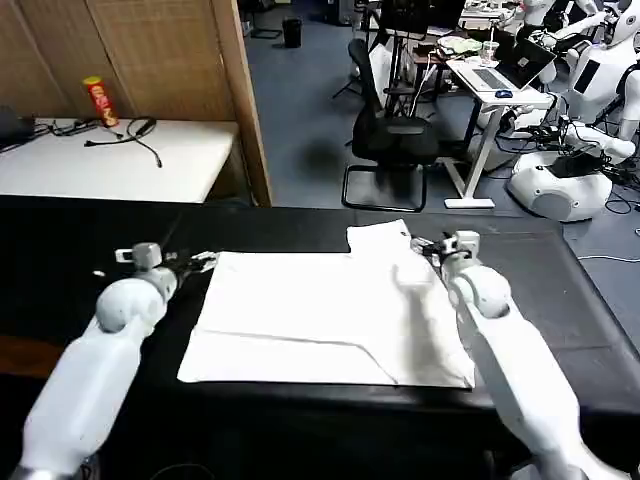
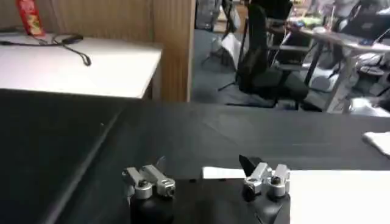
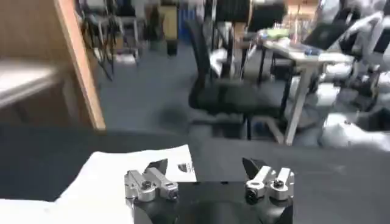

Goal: Fold and organize the clothes.

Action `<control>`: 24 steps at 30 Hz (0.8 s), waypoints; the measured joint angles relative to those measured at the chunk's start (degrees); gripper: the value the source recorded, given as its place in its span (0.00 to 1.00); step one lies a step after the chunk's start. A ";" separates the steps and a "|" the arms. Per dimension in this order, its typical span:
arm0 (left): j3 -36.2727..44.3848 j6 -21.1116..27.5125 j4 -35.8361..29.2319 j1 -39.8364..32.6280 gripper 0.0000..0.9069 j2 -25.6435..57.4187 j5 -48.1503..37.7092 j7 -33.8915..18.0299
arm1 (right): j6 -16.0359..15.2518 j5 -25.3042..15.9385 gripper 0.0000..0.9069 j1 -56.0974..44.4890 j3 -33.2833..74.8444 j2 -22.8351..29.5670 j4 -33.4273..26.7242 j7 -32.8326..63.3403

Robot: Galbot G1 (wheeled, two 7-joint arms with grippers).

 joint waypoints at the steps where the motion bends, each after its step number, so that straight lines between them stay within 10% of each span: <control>1: 0.41 0.19 1.04 -0.66 0.97 -0.26 0.02 0.06 | 0.01 -0.31 0.97 0.56 -0.05 0.47 -1.27 -0.26; 19: 2.88 -0.38 5.42 -2.77 0.96 -1.98 1.49 2.14 | -0.65 -1.01 0.97 1.30 -0.30 2.72 -6.62 -0.91; 23: 3.59 -0.80 6.80 -3.59 0.71 -2.63 2.50 2.13 | -0.63 -0.99 0.83 1.16 -0.03 2.76 -6.80 -1.36; 24: 3.72 -0.84 7.06 -3.68 0.52 -2.75 2.76 2.17 | -0.61 -0.97 0.73 1.15 0.08 2.80 -6.93 -1.48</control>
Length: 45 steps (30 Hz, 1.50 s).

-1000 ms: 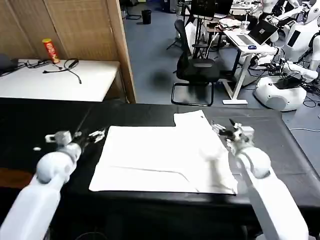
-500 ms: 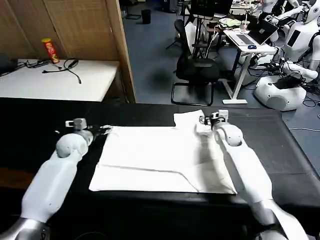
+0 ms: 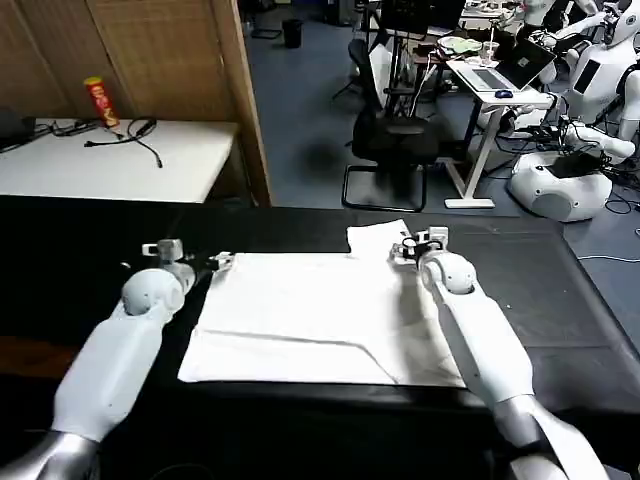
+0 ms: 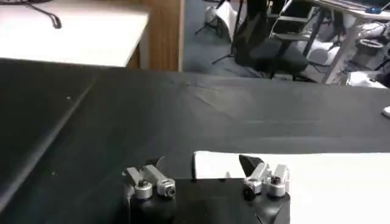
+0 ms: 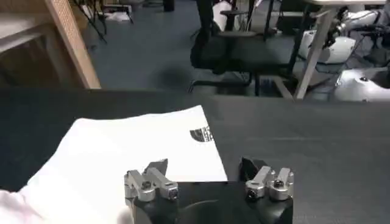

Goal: Fold and organize the clothes.

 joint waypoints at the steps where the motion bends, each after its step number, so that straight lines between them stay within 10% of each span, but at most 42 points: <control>1: 0.13 -0.04 0.33 -0.08 0.20 -0.11 0.21 0.07 | 0.01 0.01 0.45 0.00 0.12 0.05 -0.11 -0.08; 3: 0.27 -0.24 0.83 -0.21 0.11 -0.30 0.50 0.25 | 0.02 0.03 0.20 0.00 0.31 0.10 -0.33 -0.20; 9: 0.64 -0.79 1.26 -0.41 0.00 -0.60 1.05 1.31 | 0.09 0.08 0.05 -0.21 0.30 0.13 -0.20 -0.55; 25: -0.42 -1.92 -0.09 -0.24 0.00 -0.48 1.54 0.86 | 7.08 -0.16 0.00 -2.78 0.46 -1.64 3.90 -4.38; 45: -10.57 -0.72 -25.78 20.36 0.00 6.05 -1.05 -1.44 | 2.42 3.26 0.00 -24.82 7.44 -15.53 36.00 -4.94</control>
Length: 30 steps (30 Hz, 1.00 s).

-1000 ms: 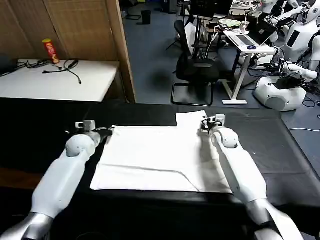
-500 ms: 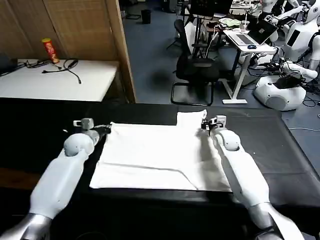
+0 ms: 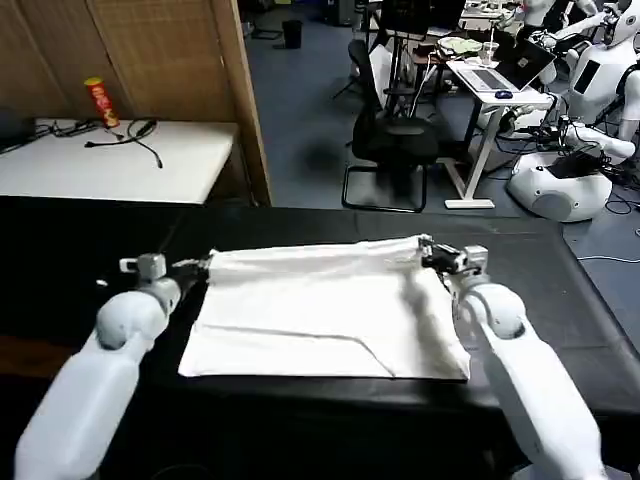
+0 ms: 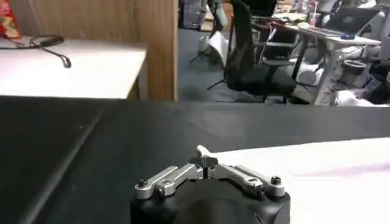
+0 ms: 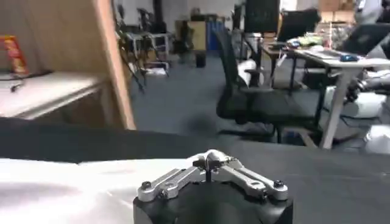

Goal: Fold and organize the clothes.

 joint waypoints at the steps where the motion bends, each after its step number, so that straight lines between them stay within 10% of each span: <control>1: -0.52 0.06 -1.22 1.31 0.00 0.39 -0.07 -0.06 | -1.05 -0.10 0.00 -1.36 0.25 -0.59 1.61 0.46; 12: -5.11 1.07 -11.68 14.07 0.00 2.86 2.41 -1.61 | -10.05 -0.13 0.00 -13.93 2.67 -3.73 13.82 3.20; 22: -7.86 1.44 -14.79 21.41 0.00 3.09 3.81 -1.27 | -11.90 -0.26 0.00 -18.44 2.90 -3.60 16.64 3.27; 24: -7.97 2.13 -15.04 22.30 0.97 2.94 4.53 -1.28 | -12.19 -0.16 0.28 -18.84 2.90 -3.54 17.06 3.47; 25: -7.99 2.33 -15.14 22.67 0.97 2.79 5.05 -1.30 | -12.19 -0.13 0.97 -19.08 2.99 -3.53 17.27 3.53; 30: -8.77 3.55 -16.42 24.52 0.97 1.95 6.72 -1.42 | -12.21 1.18 0.97 -20.53 4.37 -3.82 18.76 4.00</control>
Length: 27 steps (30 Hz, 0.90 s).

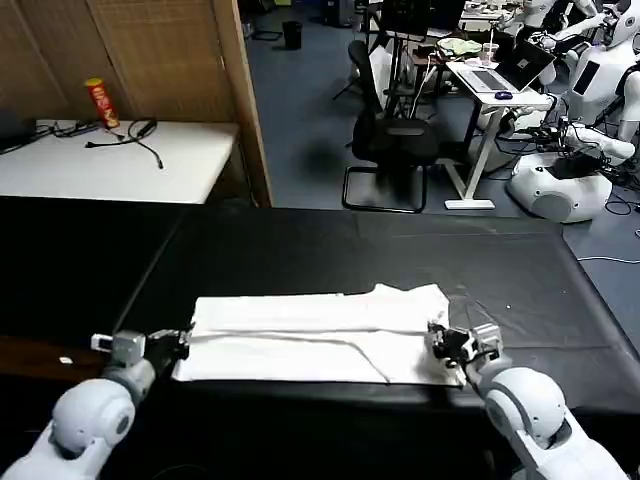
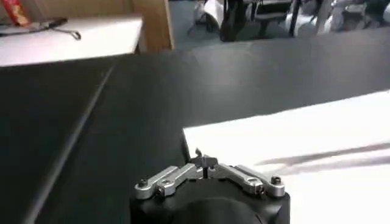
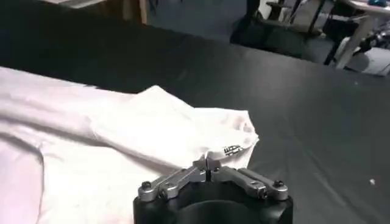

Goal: Fold and organize the clothes.

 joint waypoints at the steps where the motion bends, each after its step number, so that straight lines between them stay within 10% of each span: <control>1: -0.19 0.29 -0.34 0.31 0.97 -0.14 0.13 -0.03 | 0.00 0.80 0.97 -0.42 0.55 -0.09 0.55 0.17; 10: -2.62 -1.82 -3.96 1.31 0.97 -2.52 -0.03 -1.54 | 0.37 4.53 0.97 -0.45 6.15 1.20 3.18 0.52; 17: -0.99 -4.00 2.30 -6.12 0.97 -5.53 -5.43 -3.05 | 7.83 -0.30 0.97 6.84 3.37 6.07 -5.43 2.38; 27: 1.15 -2.82 10.15 -12.38 0.97 -7.61 -6.56 -1.58 | 9.15 -2.02 0.97 12.37 1.43 12.77 -16.11 3.43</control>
